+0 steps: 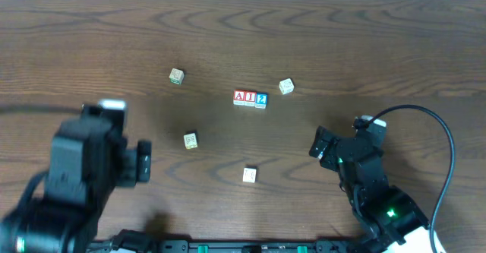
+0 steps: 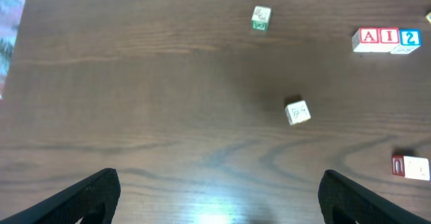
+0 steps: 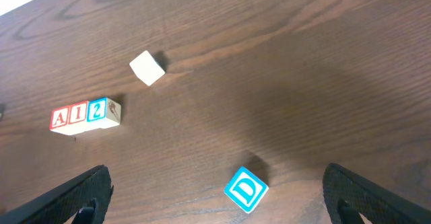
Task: Spell out Ai2
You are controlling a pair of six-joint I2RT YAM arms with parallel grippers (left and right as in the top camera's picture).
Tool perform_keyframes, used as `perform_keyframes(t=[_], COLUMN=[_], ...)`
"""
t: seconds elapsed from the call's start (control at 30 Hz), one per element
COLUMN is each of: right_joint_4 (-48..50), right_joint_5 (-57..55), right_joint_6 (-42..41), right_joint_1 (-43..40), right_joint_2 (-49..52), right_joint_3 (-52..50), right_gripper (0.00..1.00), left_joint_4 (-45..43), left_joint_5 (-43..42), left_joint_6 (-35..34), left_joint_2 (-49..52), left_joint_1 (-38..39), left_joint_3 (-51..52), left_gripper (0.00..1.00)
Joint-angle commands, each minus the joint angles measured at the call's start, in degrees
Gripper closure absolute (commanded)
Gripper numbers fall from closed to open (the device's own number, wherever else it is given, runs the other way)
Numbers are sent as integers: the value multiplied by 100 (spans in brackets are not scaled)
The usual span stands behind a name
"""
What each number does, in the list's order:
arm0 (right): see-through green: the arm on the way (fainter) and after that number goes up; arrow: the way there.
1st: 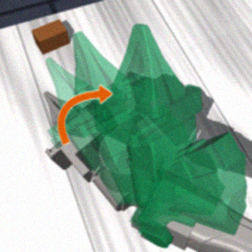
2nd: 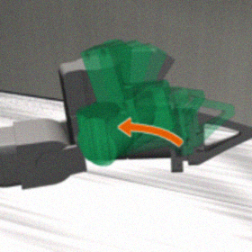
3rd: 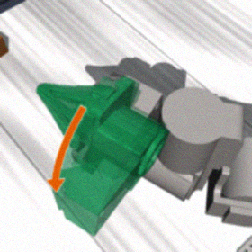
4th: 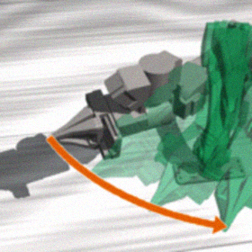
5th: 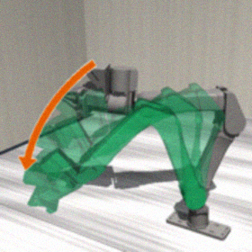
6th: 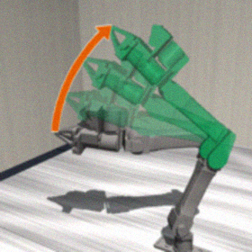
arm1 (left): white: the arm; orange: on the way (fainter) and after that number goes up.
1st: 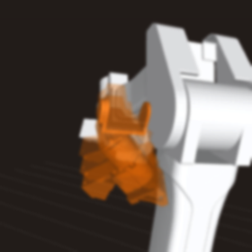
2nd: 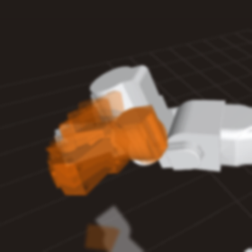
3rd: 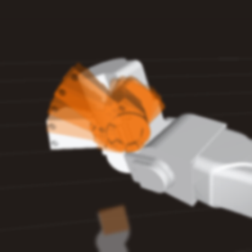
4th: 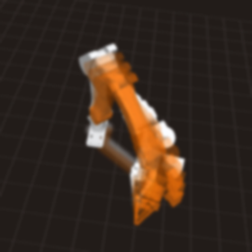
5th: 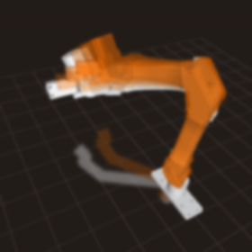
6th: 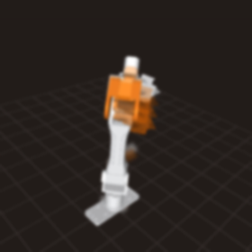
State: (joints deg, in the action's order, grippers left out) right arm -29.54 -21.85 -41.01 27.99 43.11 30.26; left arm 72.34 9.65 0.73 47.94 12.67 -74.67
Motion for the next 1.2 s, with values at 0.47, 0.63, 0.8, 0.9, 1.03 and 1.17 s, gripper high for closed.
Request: perform_keyframes(t=[0.47,0.63,0.8,0.9,1.03,1.17], right_joint_4=[-2,-2,-2,-2,-2,-2], right_joint_5=[-59,-59,-59,-59,-59,-59], right_joint_6=[-52,-52,-52,-52,-52,-52], right_joint_1=[55,55,55,55,55,55], right_joint_2=[-7,-7,-7,-7,-7,-7], right_joint_3=[0,0,0,0,0,0], right_gripper=[1,1,1,1,1,1], left_joint_4=[-2721,-3215,-3467,-3469,-3469,-3467], left_joint_5=[-822,-800,-776,-754,-758,-758], left_joint_6=[101,98,98,98,98,98], left_joint_2=[-3786,-4186,-4385,-4441,-4607,-4774], left_joint_1=[-1364,-1478,-1613,-1670,-1679,-1679], left_joint_3=[4957,5757,6196,6304,6474,6570], left_gripper=[5,5,5,5,5,5])
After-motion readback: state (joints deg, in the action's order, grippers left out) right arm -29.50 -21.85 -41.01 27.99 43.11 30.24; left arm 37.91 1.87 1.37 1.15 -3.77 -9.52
